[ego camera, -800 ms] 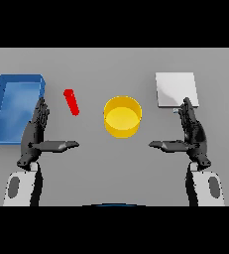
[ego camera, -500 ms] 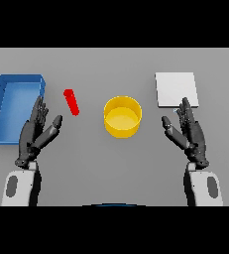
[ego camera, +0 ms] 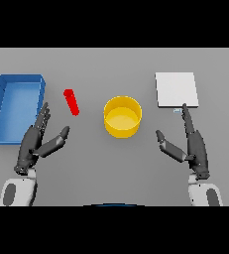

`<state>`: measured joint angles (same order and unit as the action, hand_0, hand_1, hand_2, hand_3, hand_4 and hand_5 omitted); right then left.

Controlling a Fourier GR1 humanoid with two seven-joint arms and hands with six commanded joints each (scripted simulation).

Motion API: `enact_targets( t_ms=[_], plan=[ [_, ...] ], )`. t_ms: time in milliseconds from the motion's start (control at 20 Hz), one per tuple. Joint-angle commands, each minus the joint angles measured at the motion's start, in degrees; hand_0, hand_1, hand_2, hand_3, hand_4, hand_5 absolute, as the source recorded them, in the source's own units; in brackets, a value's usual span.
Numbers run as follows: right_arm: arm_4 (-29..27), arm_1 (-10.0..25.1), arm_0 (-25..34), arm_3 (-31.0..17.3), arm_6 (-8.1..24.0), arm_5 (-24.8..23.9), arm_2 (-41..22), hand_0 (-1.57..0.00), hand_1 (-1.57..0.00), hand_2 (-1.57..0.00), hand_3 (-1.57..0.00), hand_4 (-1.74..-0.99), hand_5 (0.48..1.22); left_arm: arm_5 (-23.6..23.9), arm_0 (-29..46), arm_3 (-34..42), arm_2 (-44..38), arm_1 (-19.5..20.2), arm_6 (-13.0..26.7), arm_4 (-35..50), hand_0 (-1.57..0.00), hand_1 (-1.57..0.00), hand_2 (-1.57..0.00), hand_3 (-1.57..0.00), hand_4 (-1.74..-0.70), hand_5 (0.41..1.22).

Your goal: Pick up the red beaker and tilt it to pour out 1 green nut into yellow bowl. Pick up the yellow bowl and place it on the metallic measuring scale.

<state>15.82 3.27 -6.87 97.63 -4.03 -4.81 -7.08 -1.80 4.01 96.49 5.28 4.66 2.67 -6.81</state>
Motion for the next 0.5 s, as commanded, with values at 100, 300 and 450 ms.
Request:
enact_targets(
  t_ms=[100, 300, 450],
  plan=[
    [-1.1, 0.3, -0.2, 0.8, -0.7, 1.1, 0.1, 0.00, 0.00, 0.00, 0.00, -1.230, 0.617, 0.6, -3.7, -5.9, 0.1, -1.0, -0.7, -1.5, 0.00, 0.00, 0.00, 0.00, -1.19, 0.611],
    [-1.5, 0.1, 0.4, 0.2, -0.7, 1.5, 0.0, 0.00, 0.00, 0.00, 0.00, -1.260, 0.633, 1.8, -9.3, -13.8, -1.1, -1.0, -3.3, -3.0, 0.00, 0.00, 0.00, 0.00, -1.23, 0.629],
    [-2.7, 0.4, 1.0, -0.5, -0.5, 2.3, 0.7, 0.00, 0.00, 0.00, 0.00, -1.280, 0.634, 2.4, -14.6, -20.2, -2.4, -1.3, -4.1, -3.3, 0.00, 0.00, 0.00, 0.00, -1.25, 0.650]
  ],
)
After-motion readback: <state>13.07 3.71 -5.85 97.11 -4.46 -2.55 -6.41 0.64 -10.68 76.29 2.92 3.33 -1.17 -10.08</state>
